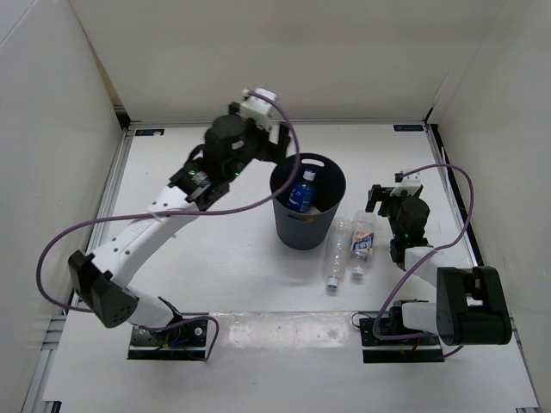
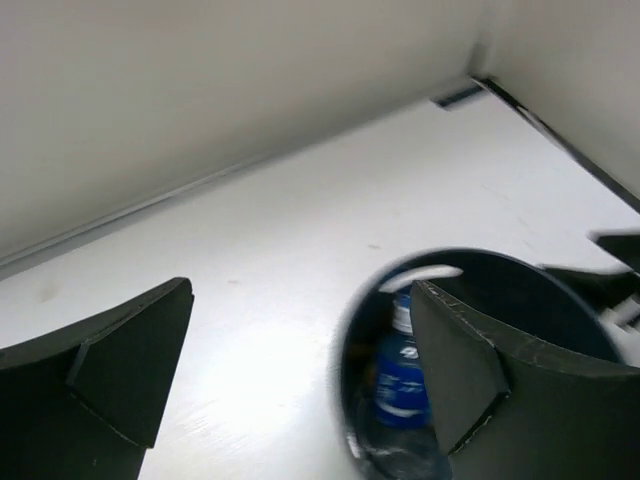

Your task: Put the plastic bottles in the bin

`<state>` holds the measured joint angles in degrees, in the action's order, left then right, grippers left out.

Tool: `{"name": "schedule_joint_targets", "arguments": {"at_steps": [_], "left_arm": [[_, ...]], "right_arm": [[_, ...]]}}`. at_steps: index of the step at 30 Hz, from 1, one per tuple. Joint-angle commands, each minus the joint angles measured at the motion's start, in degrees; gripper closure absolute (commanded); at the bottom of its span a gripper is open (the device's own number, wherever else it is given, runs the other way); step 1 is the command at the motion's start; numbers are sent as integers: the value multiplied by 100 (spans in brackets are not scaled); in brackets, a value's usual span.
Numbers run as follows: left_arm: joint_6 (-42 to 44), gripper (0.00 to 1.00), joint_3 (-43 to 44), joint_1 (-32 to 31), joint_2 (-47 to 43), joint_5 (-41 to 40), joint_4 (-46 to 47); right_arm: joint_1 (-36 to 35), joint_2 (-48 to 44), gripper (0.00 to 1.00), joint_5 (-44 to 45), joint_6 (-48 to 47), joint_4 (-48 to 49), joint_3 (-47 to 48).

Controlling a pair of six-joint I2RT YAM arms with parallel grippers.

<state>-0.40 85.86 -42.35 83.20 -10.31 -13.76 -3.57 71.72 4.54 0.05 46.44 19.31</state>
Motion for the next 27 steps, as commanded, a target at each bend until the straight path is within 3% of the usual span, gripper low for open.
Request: {"name": "schedule_joint_targets", "arguments": {"at_steps": [1, 6, 13, 15, 20, 21, 22, 23, 24, 25, 26, 27], "left_arm": [[-159, 0, -52, 611, -550, -788, -486], [-654, 0, -454, 1369, -778, -1043, -1743], [-1128, 0, -1932, 1809, -1771, -1044, -1876], [-1251, 0, -2214, 1835, -1903, -1079, -1973], [-1296, 0, -2723, 1879, -2202, -1272, -1964], [-1296, 0, -2776, 1879, -2229, -1342, -1903], [-1296, 0, -2847, 1923, -2264, -1351, -1885], [-1287, 0, -2969, 1958, -2282, -1351, -1876], [-1278, 0, -3005, 1993, -2299, -1343, -1841], [-1278, 0, -3040, 2028, -2282, -1342, -1841], [-1295, 0, -3128, 2090, -2282, -1342, -1850], [-1296, 0, -3146, 2125, -2264, -1342, -1867]], "right_arm": [[-38, 8, 10, 118, 12, 235, 82], [-47, 17, 10, 118, 21, 270, 73], [-100, -27, 10, 258, -163, 278, 90], [-152, -219, 10, 459, -172, -176, 230], [-573, -1149, 10, 119, -1021, -2346, 1310], [-644, -1282, 10, 31, -1086, -3489, 1678], [-671, -1362, 10, -162, -1078, -3936, 1916], [-662, -1354, 10, -224, -1069, -4349, 2615], [-653, -1284, 10, -373, -973, -5824, 2883], [-653, -1049, 10, -662, -1016, -6404, 3181], [-592, -907, 10, -786, -981, -6836, 4098], [-574, -358, 10, -988, -885, -7876, 4403]]}}
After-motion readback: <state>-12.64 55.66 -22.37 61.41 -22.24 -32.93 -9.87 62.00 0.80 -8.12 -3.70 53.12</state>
